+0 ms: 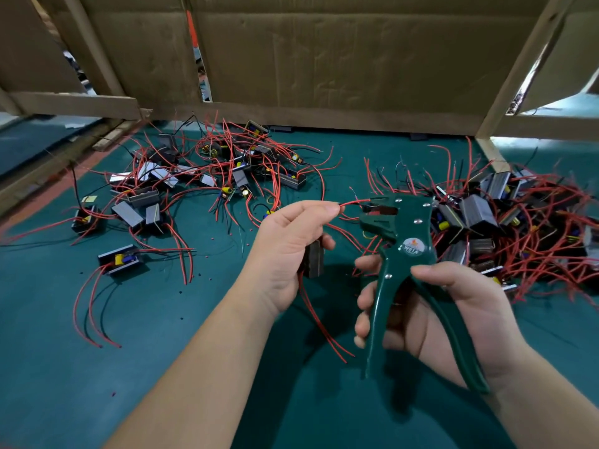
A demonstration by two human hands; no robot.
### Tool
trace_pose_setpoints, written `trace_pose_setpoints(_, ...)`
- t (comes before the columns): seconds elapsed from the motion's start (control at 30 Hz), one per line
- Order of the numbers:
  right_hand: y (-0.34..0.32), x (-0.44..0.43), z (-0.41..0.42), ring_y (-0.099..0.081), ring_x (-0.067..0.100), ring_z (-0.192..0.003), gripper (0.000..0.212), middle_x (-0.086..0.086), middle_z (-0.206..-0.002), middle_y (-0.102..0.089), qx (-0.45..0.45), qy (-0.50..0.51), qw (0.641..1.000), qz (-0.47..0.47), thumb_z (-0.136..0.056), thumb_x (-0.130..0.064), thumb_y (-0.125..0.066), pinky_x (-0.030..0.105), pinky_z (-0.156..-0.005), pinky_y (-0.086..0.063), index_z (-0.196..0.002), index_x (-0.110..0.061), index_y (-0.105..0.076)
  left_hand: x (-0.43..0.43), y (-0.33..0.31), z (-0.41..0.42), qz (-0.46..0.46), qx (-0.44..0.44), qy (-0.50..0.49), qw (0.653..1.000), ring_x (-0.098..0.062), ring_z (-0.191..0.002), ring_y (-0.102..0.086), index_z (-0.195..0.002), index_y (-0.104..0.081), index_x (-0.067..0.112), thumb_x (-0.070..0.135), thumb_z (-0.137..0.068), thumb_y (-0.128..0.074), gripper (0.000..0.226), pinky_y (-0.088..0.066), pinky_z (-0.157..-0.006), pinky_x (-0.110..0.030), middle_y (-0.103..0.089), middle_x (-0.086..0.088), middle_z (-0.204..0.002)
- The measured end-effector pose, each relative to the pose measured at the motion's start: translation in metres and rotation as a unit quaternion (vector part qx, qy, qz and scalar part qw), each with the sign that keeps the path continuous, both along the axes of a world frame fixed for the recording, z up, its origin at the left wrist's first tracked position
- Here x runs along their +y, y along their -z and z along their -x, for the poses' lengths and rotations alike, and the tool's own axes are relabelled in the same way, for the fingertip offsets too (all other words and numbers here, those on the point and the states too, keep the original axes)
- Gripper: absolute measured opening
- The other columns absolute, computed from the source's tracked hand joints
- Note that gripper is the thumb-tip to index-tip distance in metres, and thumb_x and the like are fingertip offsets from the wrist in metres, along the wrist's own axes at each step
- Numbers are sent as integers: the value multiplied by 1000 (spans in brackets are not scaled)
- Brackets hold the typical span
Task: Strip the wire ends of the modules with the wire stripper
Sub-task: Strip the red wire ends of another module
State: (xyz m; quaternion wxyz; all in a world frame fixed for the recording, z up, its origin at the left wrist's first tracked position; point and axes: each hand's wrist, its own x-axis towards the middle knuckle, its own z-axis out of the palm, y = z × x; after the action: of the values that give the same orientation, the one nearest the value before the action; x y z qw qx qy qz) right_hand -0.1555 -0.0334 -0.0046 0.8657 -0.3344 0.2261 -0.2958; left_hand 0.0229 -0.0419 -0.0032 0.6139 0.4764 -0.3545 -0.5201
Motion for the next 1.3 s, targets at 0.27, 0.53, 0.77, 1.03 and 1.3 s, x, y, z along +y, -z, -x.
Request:
trace_pose_setpoints(0.27, 1, 11, -8, -63, 43, -72, 54, 24, -104, -63, -78, 15, 996, 47, -58, -24, -80, 52, -69, -52, -105, 0, -66, 3, -2, 0, 27, -49, 9, 998, -5, -48, -50, -61, -71, 27, 24, -73, -72, 13, -29, -43, -19, -53, 9, -48)
trace_pose_setpoints(0.53, -4, 5, -2, -65, 38, -71, 72, 21, -113, -62, -80, 89, 990, 73, -57, -24, -81, 48, -70, -55, -120, 2, -61, 6, 1, 4, 97, -175, 25, 980, -16, -58, -51, -62, -64, 19, 11, -73, -74, 16, -39, -55, -19, -55, -10, -60)
trace_pose_setpoints(0.77, -1, 6, -4, -65, 41, -71, 79, 24, -95, -63, -34, 89, 993, 75, -53, -24, -84, 47, -68, -54, -123, 2, -59, 9, 2, 4, 110, -239, 15, 965, -16, -56, -47, -63, -59, 9, 8, -78, -72, 21, -36, -54, -26, -56, -15, -59)
trace_pose_setpoints(1.03, -1, 9, -4, -62, 44, -70, 70, 28, -102, -62, -29, 65, 992, 104, -56, -21, -82, 52, -67, -52, -117, 4, -61, 2, 2, 5, 55, -82, -50, 994, -9, -45, -48, -69, -59, 14, 6, -88, -59, 21, -39, -48, -15, -47, 7, -45)
trace_pose_setpoints(1.3, 0, 2, -1, -65, 37, -72, 59, 24, -88, -65, -44, 54, 997, 27, -52, -24, -80, 48, -70, -55, -106, -3, -68, 2, -4, -9, 143, -47, -27, 988, -8, -47, -47, -63, -68, 24, 16, -77, -63, 17, -39, -51, -14, -54, 6, -57)
